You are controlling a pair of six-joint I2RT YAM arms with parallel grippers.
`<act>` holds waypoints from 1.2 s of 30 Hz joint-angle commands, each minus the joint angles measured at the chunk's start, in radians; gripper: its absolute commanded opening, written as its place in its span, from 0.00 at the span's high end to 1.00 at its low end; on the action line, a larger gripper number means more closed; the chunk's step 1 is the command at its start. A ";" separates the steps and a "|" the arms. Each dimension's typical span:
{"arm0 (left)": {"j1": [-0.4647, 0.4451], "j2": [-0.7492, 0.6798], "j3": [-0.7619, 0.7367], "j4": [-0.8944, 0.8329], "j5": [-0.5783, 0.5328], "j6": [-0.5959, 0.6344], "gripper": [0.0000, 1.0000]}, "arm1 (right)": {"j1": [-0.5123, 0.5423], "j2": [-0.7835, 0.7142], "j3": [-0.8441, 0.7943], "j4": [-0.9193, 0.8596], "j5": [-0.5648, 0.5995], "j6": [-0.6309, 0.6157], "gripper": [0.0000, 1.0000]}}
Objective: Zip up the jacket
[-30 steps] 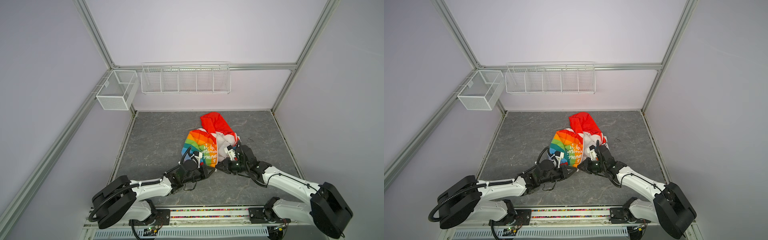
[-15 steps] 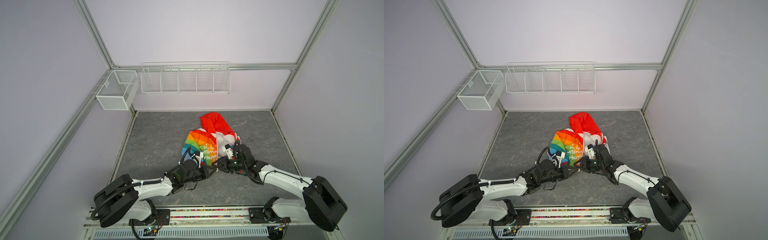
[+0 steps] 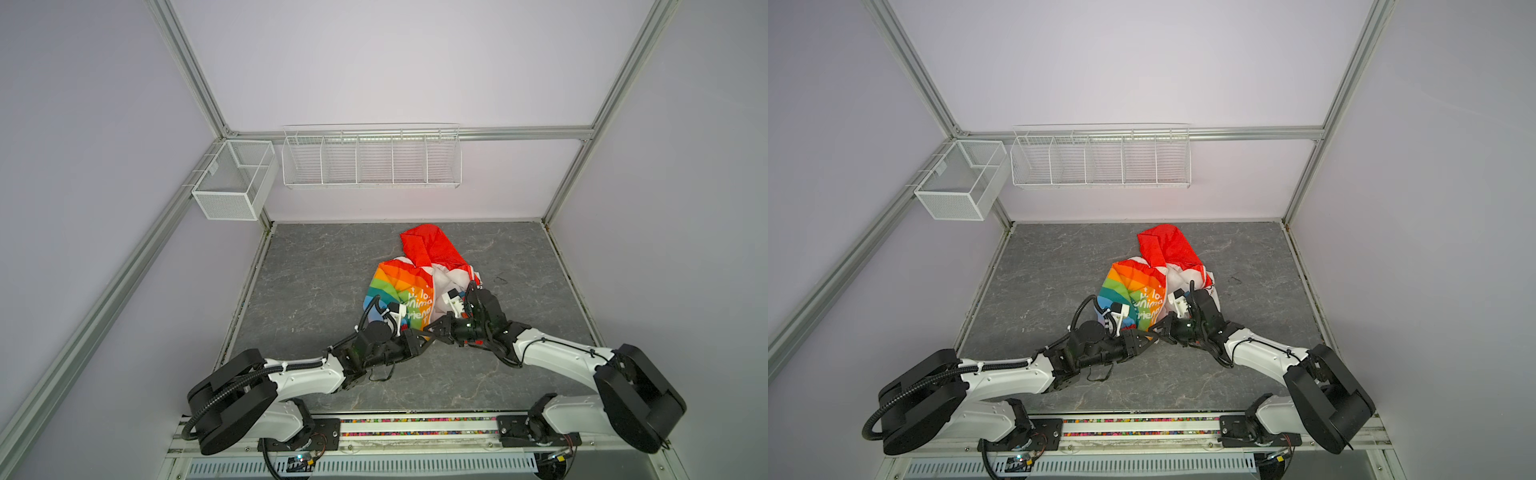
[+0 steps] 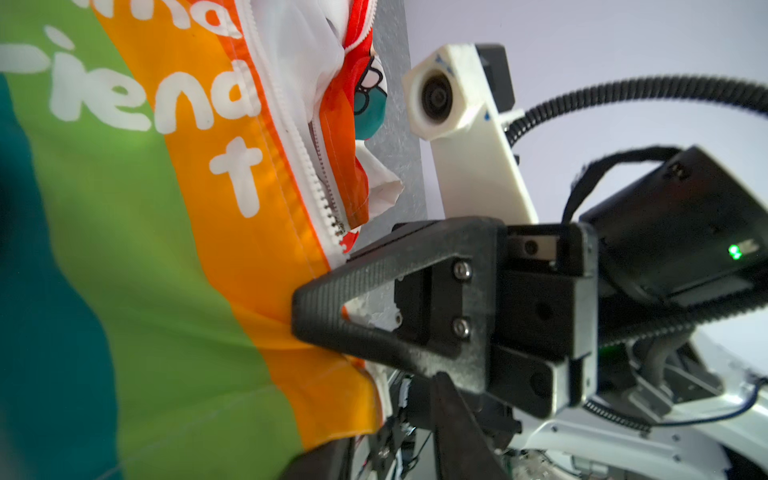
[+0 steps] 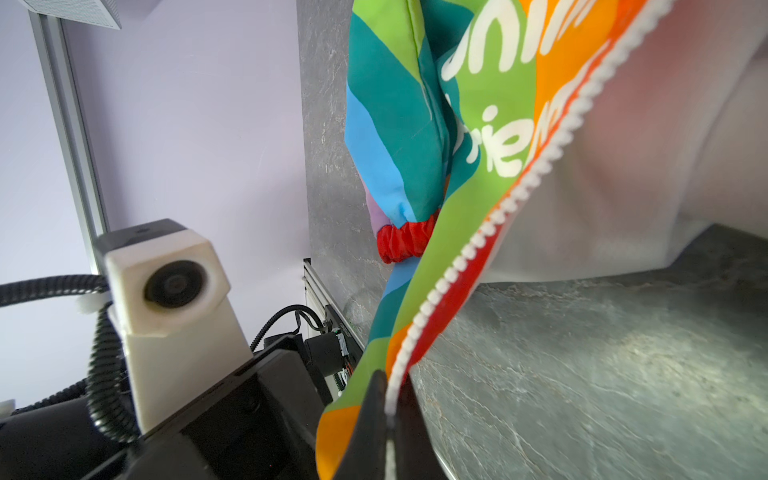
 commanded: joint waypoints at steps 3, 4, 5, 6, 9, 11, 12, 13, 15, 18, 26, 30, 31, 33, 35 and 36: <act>0.001 0.022 -0.027 0.099 -0.030 -0.038 0.65 | 0.000 -0.010 -0.022 0.039 -0.019 0.005 0.94; 0.001 0.029 -0.026 0.110 -0.030 -0.042 0.65 | 0.000 -0.012 -0.021 0.040 -0.020 0.005 0.94; 0.000 0.038 -0.026 0.124 -0.029 -0.047 0.66 | 0.001 -0.013 -0.021 0.043 -0.020 0.004 0.94; 0.001 0.049 -0.026 0.138 -0.029 -0.053 0.67 | 0.001 -0.014 -0.022 0.043 -0.020 0.004 0.94; 0.000 0.086 -0.030 0.193 -0.021 -0.071 0.70 | 0.001 -0.018 -0.025 0.042 -0.019 0.004 0.94; 0.001 0.112 -0.033 0.234 -0.013 -0.084 0.74 | 0.000 -0.020 -0.027 0.043 -0.019 0.005 0.94; 0.001 0.127 -0.033 0.252 -0.010 -0.089 0.77 | 0.001 -0.019 -0.029 0.043 -0.019 0.005 0.94; -0.001 0.138 -0.034 0.267 -0.008 -0.094 0.79 | 0.000 -0.019 -0.031 0.043 -0.018 0.004 0.94; 0.001 0.158 -0.041 0.306 -0.006 -0.106 0.84 | 0.001 -0.024 -0.032 0.045 -0.017 0.007 0.94; 0.001 0.163 -0.046 0.315 -0.013 -0.108 0.89 | 0.000 -0.030 -0.033 0.043 -0.014 0.005 0.94; 0.000 0.126 -0.041 0.241 -0.006 -0.091 0.99 | -0.003 -0.037 -0.027 0.032 -0.007 0.001 0.94; -0.004 0.131 -0.042 0.233 0.004 -0.088 1.00 | -0.003 -0.027 -0.014 0.032 -0.005 0.003 0.94; -0.006 0.133 -0.040 0.233 0.004 -0.086 1.00 | -0.005 -0.023 -0.011 0.031 -0.005 0.003 0.92; -0.012 0.137 -0.039 0.236 0.005 -0.085 1.00 | -0.006 -0.017 -0.006 0.032 -0.004 0.006 0.86; -0.017 0.137 -0.035 0.237 0.006 -0.083 1.00 | -0.009 -0.010 -0.005 0.039 -0.004 0.009 0.81; -0.018 0.137 -0.036 0.236 0.004 -0.082 1.00 | -0.010 -0.008 -0.005 0.038 -0.004 0.009 0.80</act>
